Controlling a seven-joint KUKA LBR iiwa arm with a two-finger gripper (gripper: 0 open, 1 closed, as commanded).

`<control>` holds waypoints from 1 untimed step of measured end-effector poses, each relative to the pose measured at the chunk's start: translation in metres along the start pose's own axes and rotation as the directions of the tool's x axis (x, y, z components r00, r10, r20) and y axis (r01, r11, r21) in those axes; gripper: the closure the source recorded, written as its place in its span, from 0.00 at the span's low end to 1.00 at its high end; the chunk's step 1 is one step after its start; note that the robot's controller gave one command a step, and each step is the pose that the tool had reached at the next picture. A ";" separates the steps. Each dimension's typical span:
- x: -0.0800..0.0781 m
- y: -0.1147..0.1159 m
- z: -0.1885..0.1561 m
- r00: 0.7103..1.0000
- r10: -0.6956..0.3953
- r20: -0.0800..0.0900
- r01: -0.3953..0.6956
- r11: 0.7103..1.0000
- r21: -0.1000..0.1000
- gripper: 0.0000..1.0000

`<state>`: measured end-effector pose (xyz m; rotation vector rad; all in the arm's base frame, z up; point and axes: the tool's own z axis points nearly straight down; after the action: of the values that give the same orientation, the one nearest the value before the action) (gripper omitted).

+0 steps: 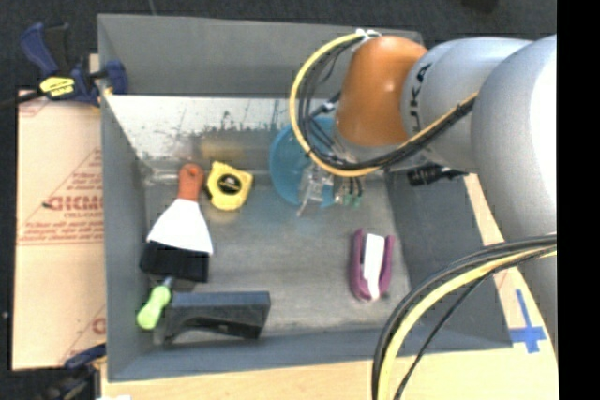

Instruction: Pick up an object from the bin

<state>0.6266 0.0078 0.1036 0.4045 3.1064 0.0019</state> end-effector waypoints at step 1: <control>0.001 0.000 -0.011 1.000 -0.001 -0.002 0.001 1.000 0.000 1.00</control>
Offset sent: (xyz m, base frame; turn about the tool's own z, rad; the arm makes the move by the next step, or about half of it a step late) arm -0.0007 -0.0002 0.0183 -0.0005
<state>0.6259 0.0076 0.1147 0.4036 3.1090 0.0017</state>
